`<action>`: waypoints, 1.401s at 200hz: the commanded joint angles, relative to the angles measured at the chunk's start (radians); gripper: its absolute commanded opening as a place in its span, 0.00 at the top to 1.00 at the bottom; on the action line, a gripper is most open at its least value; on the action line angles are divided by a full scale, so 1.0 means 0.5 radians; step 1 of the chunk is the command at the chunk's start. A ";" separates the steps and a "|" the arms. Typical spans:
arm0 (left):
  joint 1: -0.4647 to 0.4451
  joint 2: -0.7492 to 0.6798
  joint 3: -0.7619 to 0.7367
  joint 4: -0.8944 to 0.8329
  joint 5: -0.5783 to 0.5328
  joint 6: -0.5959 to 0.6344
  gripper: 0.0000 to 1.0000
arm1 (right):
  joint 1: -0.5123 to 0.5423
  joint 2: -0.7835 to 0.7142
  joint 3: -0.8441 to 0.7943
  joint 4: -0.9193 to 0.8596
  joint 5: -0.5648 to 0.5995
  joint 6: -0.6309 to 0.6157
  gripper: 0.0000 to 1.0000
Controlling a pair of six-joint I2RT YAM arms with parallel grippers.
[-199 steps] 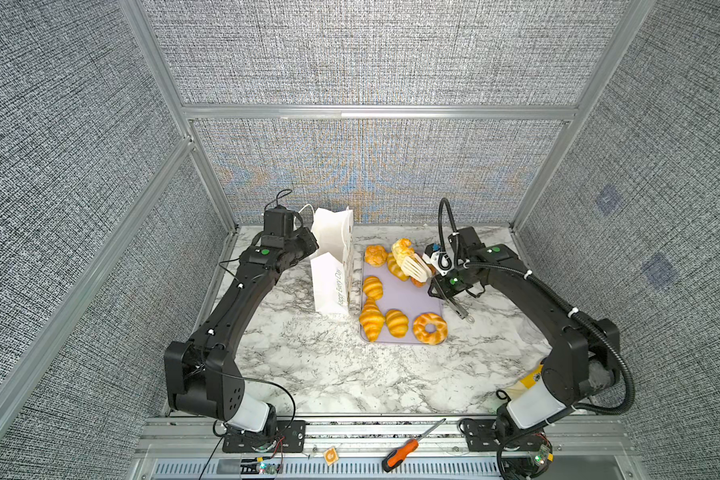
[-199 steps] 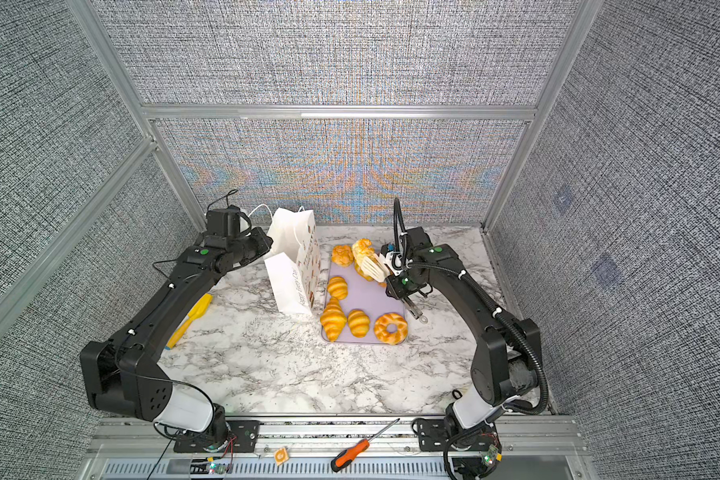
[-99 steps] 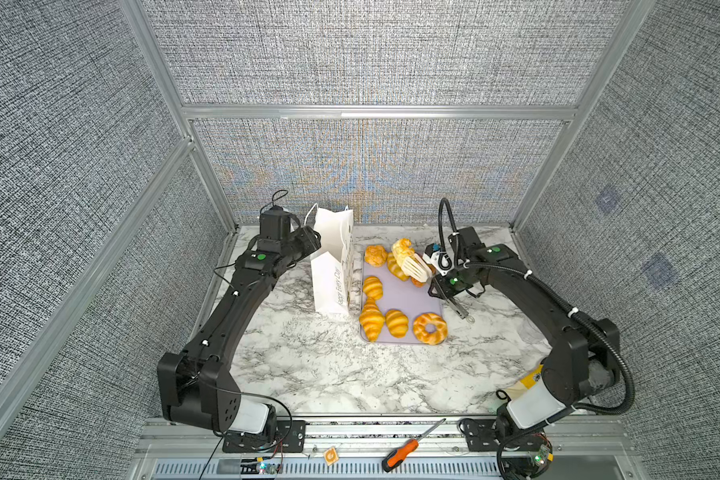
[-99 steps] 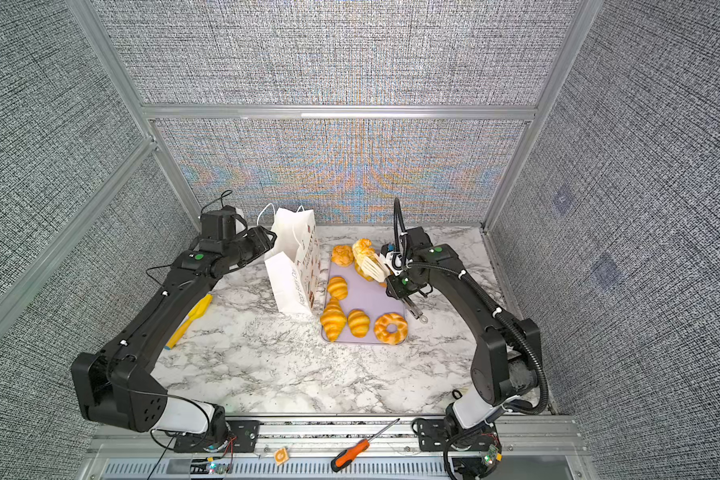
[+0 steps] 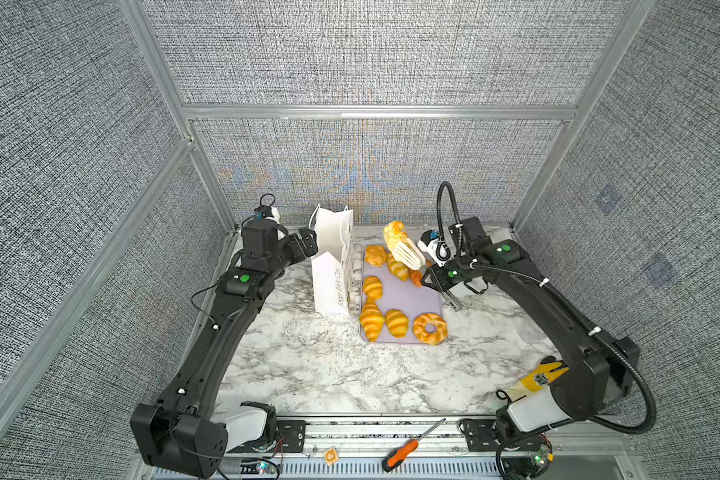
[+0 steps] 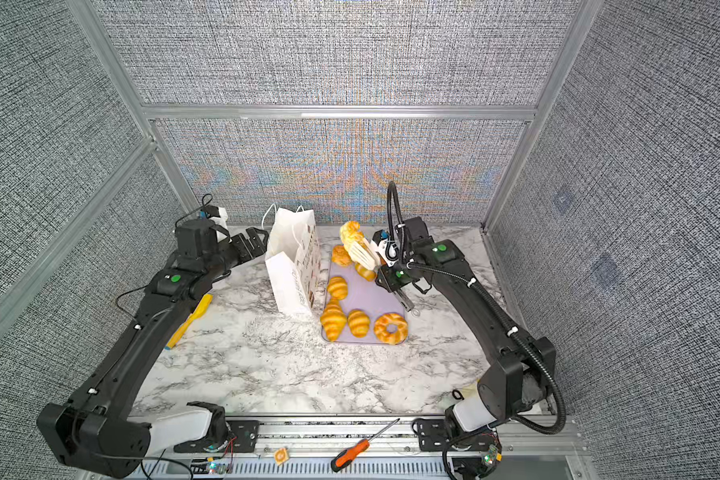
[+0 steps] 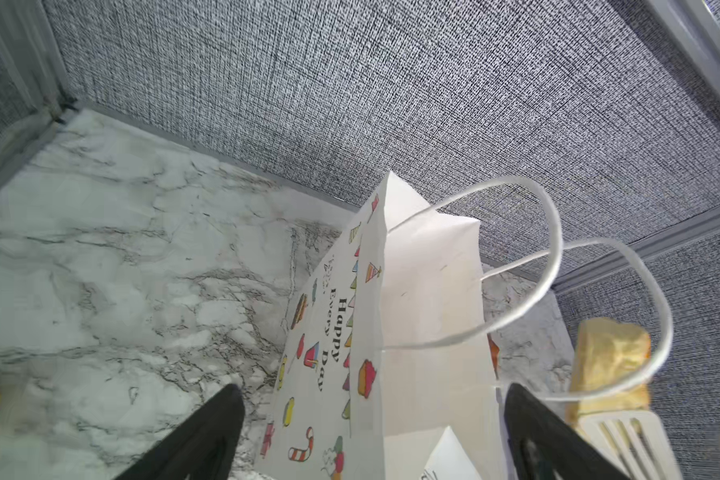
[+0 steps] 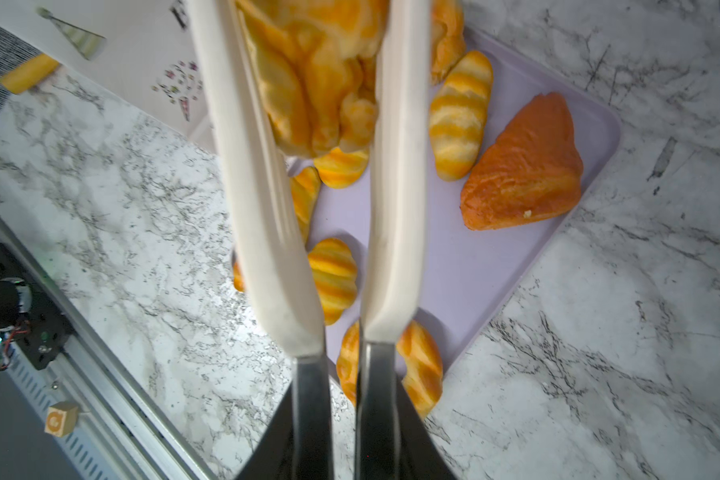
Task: Place the fake bread into the paper bag
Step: 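Carry the tongs with the yellow bun over the bag opening with the right gripper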
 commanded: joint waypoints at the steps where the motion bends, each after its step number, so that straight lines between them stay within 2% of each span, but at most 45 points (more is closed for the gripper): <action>1: 0.007 -0.085 -0.083 0.015 -0.202 0.249 0.01 | 0.058 -0.070 0.056 0.149 -0.142 0.123 0.72; 50: 0.053 -0.095 -0.249 0.011 -0.284 0.392 0.01 | 0.274 -0.148 0.182 0.477 -0.196 0.388 0.71; 72: 0.065 -0.101 -0.297 0.064 -0.308 0.414 0.01 | 0.422 -0.070 0.306 0.531 -0.165 0.459 0.71; 108: 0.066 -0.111 -0.370 0.136 -0.172 0.510 0.01 | 0.627 0.094 0.495 0.619 -0.075 0.618 0.70; 176: 0.078 -0.214 -0.473 0.138 -0.281 0.518 0.01 | 0.859 0.407 0.716 0.620 0.202 0.858 0.69; 209: 0.087 -0.229 -0.490 0.120 -0.288 0.536 0.01 | 0.888 0.516 0.816 0.527 0.379 0.964 0.69; 280: 0.095 -0.240 -0.502 0.128 -0.264 0.533 0.01 | 0.889 0.641 0.915 0.367 0.513 0.980 0.64</action>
